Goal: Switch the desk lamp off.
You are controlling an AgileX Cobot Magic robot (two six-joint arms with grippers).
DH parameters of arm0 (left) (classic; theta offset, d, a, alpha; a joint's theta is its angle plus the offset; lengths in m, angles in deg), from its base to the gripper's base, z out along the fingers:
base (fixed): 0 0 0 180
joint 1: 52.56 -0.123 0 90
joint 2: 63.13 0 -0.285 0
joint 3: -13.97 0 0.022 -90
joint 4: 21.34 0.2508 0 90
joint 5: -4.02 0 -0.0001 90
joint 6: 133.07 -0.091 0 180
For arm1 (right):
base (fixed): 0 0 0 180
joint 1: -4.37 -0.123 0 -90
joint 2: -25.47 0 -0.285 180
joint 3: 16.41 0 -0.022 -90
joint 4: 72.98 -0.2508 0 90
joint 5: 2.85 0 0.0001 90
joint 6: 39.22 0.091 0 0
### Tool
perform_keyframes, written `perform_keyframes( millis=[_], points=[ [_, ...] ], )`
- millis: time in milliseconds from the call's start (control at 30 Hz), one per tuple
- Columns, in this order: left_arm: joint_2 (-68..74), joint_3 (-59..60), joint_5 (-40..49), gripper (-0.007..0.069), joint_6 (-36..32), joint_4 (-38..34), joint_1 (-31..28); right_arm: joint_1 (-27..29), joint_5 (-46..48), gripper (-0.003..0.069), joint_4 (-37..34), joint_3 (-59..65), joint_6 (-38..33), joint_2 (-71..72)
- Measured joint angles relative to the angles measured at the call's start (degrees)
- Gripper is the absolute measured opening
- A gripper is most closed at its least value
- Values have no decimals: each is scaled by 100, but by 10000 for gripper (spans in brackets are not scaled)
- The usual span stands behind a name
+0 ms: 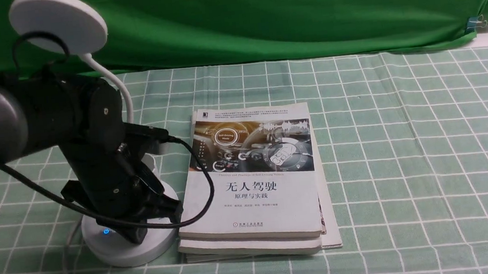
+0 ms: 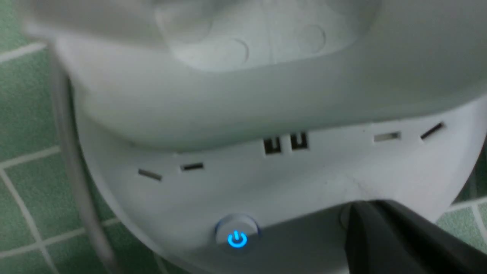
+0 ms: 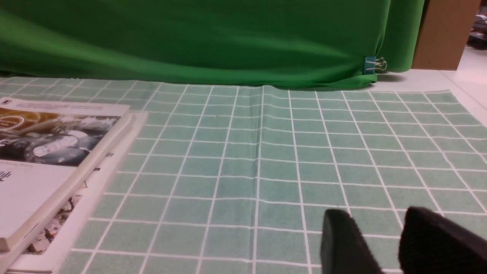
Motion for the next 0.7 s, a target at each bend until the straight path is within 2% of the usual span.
perform_keyframes(
  millis=[433,600,700],
  points=[
    [-830,17,121,3,17,-65,-11,0,0,242,0,0,0,0],
    [-1872,537,19,3,18,-245,-18,0,0,242,0,0,0,0],
    [-2996,1233,-557,3,18,-392,-18,0,0,242,0,0,0,0]
  ],
)
